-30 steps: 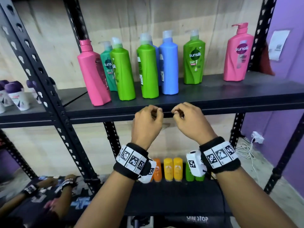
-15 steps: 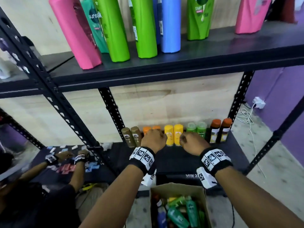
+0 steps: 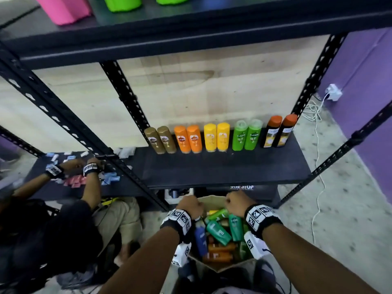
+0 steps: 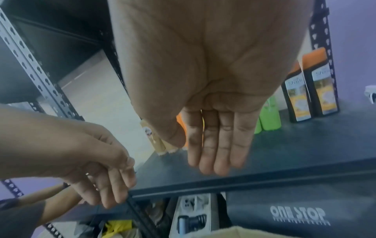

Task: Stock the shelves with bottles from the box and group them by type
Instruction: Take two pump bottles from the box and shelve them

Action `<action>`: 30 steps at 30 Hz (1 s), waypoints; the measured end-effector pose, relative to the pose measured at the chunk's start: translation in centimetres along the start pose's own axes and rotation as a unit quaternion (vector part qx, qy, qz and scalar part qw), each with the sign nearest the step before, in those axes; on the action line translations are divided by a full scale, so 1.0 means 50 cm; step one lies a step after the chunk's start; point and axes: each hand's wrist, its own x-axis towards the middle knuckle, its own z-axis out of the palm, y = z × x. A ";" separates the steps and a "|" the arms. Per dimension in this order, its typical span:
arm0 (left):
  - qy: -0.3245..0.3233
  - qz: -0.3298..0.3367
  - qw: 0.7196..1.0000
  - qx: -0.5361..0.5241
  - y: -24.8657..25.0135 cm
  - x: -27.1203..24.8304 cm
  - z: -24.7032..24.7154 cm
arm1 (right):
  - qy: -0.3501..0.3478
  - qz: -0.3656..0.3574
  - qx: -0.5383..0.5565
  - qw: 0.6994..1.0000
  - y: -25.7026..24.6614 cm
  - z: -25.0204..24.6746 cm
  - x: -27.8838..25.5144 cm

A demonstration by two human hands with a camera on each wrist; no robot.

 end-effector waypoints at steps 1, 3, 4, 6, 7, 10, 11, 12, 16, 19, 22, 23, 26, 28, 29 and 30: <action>-0.014 0.003 1.000 0.011 -0.009 0.002 0.021 | -0.015 0.008 -0.001 1.000 0.005 0.018 0.000; -0.040 -0.020 0.999 0.001 -0.028 0.003 0.062 | -0.053 0.014 0.000 0.999 0.018 0.054 0.001; -0.052 -0.034 0.998 0.003 -0.038 0.001 0.081 | -0.068 0.019 0.007 0.997 0.025 0.073 0.002; -0.084 -0.064 0.994 0.001 -0.054 -0.003 0.117 | -0.094 0.031 0.017 0.995 0.040 0.108 0.004; -0.095 -0.069 0.993 0.003 -0.060 -0.004 0.134 | -0.108 0.035 0.017 0.993 0.046 0.124 0.004; -0.120 -0.082 0.989 -0.002 -0.073 -0.009 0.168 | -0.136 0.054 0.022 0.989 0.062 0.168 0.004; -0.122 -0.081 0.989 0.002 -0.076 -0.006 0.176 | -0.145 0.061 0.025 0.987 0.069 0.182 0.007; -0.135 -0.077 0.988 0.007 -0.080 -0.002 0.186 | -0.155 0.066 0.026 0.985 0.076 0.194 0.011; -0.176 -0.067 0.982 0.011 -0.086 0.009 0.230 | -0.170 0.080 0.032 0.982 0.105 0.242 0.021; -0.199 -0.047 0.978 0.041 -0.087 0.033 0.262 | -0.176 0.092 0.057 0.978 0.124 0.267 0.043; -0.199 -0.018 0.977 0.079 -0.093 0.068 0.317 | -0.179 0.107 0.075 0.975 0.162 0.313 0.076; -0.204 -0.020 0.975 0.084 -0.096 0.085 0.335 | -0.179 0.113 0.079 0.974 0.182 0.336 0.093; -0.205 -0.023 0.974 0.092 -0.116 0.132 0.402 | -0.207 0.131 0.078 0.967 0.229 0.401 0.134; -0.208 -0.021 0.976 0.067 -0.133 0.171 0.456 | -0.218 0.141 0.075 0.963 0.259 0.440 0.167; -0.213 -0.023 0.976 0.047 -0.139 0.191 0.475 | -0.216 0.141 0.069 0.964 0.272 0.458 0.187; -0.222 -0.028 0.974 0.040 -0.148 0.214 0.498 | -0.215 0.138 0.063 0.965 0.286 0.481 0.208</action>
